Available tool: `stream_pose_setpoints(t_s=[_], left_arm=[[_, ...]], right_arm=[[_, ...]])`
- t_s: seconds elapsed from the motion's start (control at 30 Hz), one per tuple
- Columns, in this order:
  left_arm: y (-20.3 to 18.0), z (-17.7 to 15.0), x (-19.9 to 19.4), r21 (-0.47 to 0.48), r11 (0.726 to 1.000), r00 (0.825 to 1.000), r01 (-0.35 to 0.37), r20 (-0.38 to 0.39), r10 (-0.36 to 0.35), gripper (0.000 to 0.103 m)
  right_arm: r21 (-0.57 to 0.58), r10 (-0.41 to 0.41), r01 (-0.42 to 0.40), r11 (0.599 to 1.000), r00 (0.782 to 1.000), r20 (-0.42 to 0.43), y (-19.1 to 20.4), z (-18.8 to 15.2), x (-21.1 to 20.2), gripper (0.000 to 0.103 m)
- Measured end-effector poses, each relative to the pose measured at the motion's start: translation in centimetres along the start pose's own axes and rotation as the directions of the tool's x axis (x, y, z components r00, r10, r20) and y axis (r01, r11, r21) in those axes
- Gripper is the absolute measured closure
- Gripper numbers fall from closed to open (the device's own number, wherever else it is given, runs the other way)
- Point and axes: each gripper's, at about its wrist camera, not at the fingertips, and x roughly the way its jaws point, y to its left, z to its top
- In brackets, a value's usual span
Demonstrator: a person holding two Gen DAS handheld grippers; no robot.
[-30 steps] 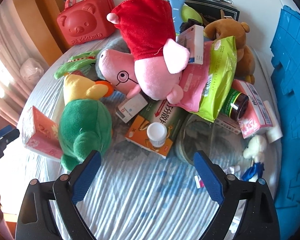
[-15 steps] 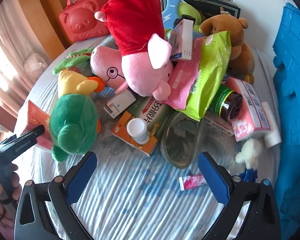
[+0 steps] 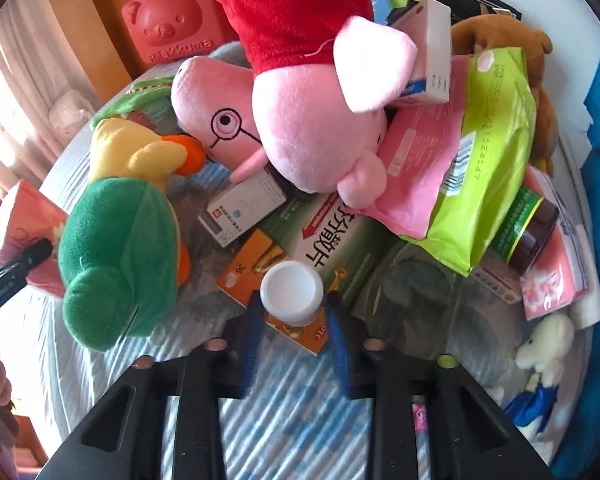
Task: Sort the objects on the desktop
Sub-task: 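Grasp the pink tissue pack with the left tool while the right tool grasps the white bottle, then carry both items over the blue bin and open both tools to drop them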
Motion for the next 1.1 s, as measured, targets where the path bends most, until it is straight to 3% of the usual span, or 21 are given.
stream_pose_setpoints(t_s=[0.23, 0.43, 0.77, 0.93, 0.97, 1.1], left_arm=[[-1.4, 0.6, -5.0, 0.075, 0.997, 0.991, 0.021, 0.13, -0.03, 0.054], [-3.1, 0.7, -10.1, 0.138, 0.984, 0.969, 0.114, 0.204, -0.14, 0.054], [-6.8, -0.3, -16.7, 0.28, 0.933, 0.909, 0.228, 0.281, -0.307, 0.054], [-9.5, -0.9, -19.7, 0.342, 0.903, 0.873, 0.261, 0.316, -0.373, 0.054], [-10.2, -0.9, -20.3, 0.355, 0.896, 0.864, 0.268, 0.323, -0.386, 0.054], [-13.7, -1.0, -22.9, 0.408, 0.863, 0.826, 0.298, 0.343, -0.448, 0.054]], right_arm=[[0.017, 0.013, -0.016, 1.0, 0.993, 0.121, 0.0, -0.6, -5.3, 0.075], [0.008, 0.007, -0.009, 1.0, 0.964, 0.265, 0.9, -1.7, -12.9, 0.075], [0.045, -0.071, 0.056, 0.997, 0.868, 0.491, 2.1, -4.4, -24.9, 0.075], [0.119, -0.165, 0.118, 0.986, 0.806, 0.569, 1.6, -6.4, -29.5, 0.075], [0.17, -0.224, 0.152, 0.974, 0.788, 0.574, 1.4, -6.9, -30.4, 0.075], [0.243, -0.326, 0.221, 0.944, 0.727, 0.605, 0.2, -8.6, -33.5, 0.075]])
